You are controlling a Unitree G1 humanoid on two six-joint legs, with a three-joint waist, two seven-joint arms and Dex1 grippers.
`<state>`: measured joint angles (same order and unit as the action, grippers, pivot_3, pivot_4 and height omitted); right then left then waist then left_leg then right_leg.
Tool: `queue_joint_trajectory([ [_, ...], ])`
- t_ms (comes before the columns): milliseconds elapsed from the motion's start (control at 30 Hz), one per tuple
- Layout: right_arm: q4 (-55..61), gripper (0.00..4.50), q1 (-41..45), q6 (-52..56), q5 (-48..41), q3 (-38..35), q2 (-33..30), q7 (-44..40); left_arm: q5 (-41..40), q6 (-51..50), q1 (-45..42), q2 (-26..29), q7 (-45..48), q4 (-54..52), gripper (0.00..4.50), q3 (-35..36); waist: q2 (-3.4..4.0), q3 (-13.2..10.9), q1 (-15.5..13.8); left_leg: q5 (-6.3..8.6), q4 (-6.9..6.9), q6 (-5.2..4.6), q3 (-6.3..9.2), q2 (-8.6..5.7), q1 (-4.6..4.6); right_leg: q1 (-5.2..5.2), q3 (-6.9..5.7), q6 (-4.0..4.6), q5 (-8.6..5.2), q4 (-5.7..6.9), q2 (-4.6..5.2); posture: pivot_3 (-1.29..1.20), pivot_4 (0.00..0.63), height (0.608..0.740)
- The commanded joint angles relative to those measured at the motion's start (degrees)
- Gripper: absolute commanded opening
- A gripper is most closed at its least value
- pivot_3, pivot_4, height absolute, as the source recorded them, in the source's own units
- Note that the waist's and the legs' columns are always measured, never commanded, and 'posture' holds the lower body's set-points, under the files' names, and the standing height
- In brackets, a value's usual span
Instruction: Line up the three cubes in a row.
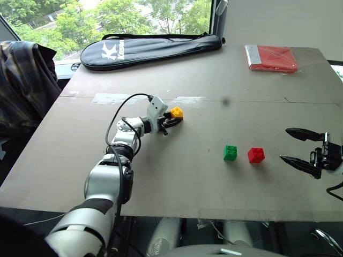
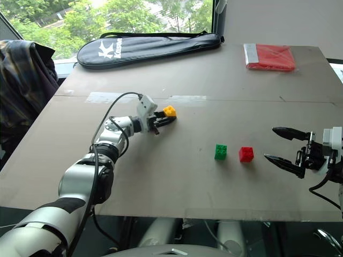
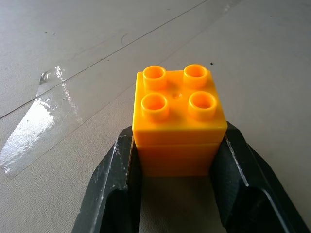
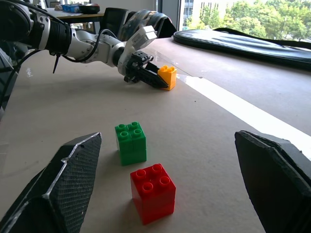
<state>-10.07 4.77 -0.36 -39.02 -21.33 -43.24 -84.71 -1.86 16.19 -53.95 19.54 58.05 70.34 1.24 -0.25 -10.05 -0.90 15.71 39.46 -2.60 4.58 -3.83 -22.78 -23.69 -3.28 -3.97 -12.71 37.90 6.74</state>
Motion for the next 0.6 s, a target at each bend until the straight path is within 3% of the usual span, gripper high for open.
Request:
queue_joint_trajectory([
  [33, 0.1, 4.5, -0.1, -0.8, -0.9, -2.4, -0.5, -0.7, 1.2, 0.2, 2.6, -0.2, 5.8, -0.4, 1.28, -1.8, 0.0, 0.0, 0.0, 0.0, 0.0, 0.0, 0.0, 0.0, 0.0, 0.0, 0.0, 0.0, 0.0, 0.0, 0.0, 0.0, 0.15, 0.694],
  [300, -1.1, 4.5, -1.8, -2.0, -0.2, -1.4, -0.5, -3.7, 0.8, 3.2, 7.6, -1.2, 19.8, -10.2, 1.28, -5.8, 0.02, 0.0, 0.1, 0.01, 0.0, -0.02, -0.02, 0.0, 0.0, 0.0, 0.02, 0.0, 0.0, -0.01, 0.02, 0.0, 0.15, 0.694],
  [600, 1.0, 4.5, -3.4, -2.0, 0.1, -1.2, 0.3, -3.2, 0.6, 5.9, 11.1, -4.2, 26.6, -18.3, 1.28, -11.7, 0.03, 0.0, -0.1, 0.03, 0.0, -0.05, -0.01, 0.0, -0.01, 0.01, 0.02, 0.01, 0.0, -0.04, 0.05, 0.0, 0.15, 0.694],
])
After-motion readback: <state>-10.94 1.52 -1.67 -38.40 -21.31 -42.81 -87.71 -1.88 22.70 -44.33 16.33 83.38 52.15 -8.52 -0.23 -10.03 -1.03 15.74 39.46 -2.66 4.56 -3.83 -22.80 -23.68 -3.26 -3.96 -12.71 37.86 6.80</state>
